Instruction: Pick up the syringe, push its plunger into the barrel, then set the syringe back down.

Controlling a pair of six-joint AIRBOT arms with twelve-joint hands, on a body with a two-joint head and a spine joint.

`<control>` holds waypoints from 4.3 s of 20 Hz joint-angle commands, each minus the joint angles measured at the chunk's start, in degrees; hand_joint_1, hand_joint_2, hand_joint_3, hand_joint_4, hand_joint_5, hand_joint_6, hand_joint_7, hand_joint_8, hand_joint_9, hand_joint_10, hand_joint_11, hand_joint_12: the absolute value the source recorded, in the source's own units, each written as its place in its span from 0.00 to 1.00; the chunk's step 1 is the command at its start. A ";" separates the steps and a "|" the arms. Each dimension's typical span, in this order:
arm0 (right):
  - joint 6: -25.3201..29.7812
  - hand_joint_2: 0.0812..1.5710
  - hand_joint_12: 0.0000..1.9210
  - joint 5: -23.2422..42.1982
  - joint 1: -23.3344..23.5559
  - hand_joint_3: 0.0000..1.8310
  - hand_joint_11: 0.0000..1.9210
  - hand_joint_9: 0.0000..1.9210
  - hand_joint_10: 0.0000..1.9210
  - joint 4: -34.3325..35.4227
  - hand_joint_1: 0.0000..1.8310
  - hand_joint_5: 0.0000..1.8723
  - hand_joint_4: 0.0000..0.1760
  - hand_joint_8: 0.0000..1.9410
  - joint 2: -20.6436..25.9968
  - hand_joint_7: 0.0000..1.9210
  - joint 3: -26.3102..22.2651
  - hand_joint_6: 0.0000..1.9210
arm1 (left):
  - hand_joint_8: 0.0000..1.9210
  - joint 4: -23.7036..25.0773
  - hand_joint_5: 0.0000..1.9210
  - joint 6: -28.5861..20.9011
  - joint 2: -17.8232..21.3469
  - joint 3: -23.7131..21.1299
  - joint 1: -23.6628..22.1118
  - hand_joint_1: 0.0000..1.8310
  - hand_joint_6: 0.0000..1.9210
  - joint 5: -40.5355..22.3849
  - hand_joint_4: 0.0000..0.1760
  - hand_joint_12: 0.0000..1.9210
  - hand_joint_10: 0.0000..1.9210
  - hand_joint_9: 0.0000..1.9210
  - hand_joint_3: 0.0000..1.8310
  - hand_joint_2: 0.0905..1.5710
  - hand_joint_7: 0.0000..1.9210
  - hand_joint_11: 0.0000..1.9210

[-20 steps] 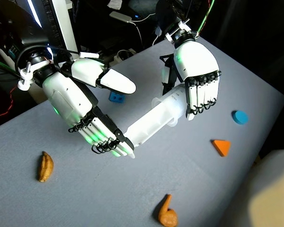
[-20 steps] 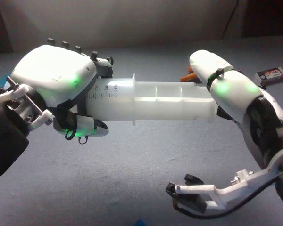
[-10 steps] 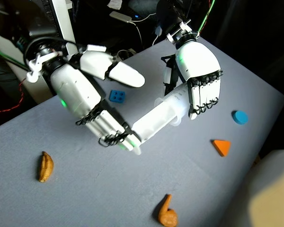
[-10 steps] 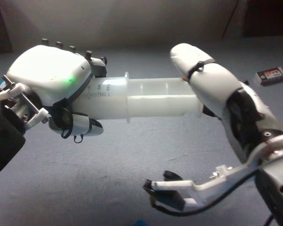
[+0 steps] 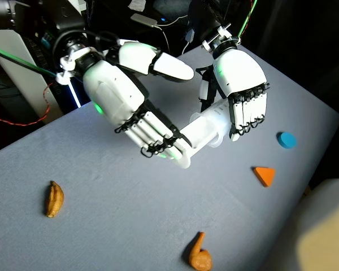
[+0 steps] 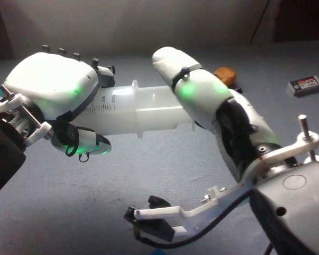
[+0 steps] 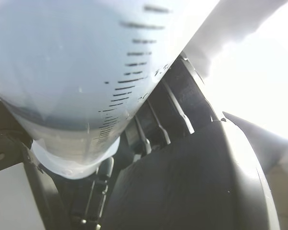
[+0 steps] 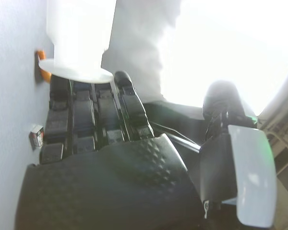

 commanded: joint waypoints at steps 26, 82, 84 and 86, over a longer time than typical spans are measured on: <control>0.33 0.68 0.31 -11.29 -3.54 0.00 0.00 0.05 0.00 -10.80 0.00 0.04 0.01 0.00 6.79 0.06 -4.86 0.00 | 0.42 4.86 0.52 -1.23 -1.52 0.08 -0.75 0.76 0.42 -4.78 0.00 0.56 0.60 0.48 0.00 0.67 0.59 0.44; -36.96 0.68 0.28 -2.15 -13.55 0.00 0.00 0.05 0.00 -23.20 0.00 0.03 0.00 0.00 19.95 0.06 -6.16 0.00 | 0.00 1.60 0.15 2.23 -12.53 7.13 4.24 0.23 0.00 -0.68 0.01 0.41 0.00 0.15 0.00 0.57 0.15 0.01; -36.96 0.68 0.29 -2.26 -13.63 0.00 0.00 0.05 0.00 -23.23 0.00 0.03 0.00 0.00 19.94 0.06 -6.16 0.00 | 0.00 1.60 0.12 2.23 -11.59 6.55 3.89 0.21 0.00 -0.68 0.05 0.41 0.00 0.13 0.00 0.57 0.11 0.00; -36.96 0.68 0.31 -2.30 -13.67 0.00 0.00 0.06 0.00 -23.23 0.00 0.04 0.00 0.00 19.94 0.07 -6.16 0.00 | 0.00 1.59 0.11 2.23 -10.40 5.86 3.34 0.21 0.00 -0.66 0.07 0.41 0.00 0.11 0.00 0.57 0.10 0.00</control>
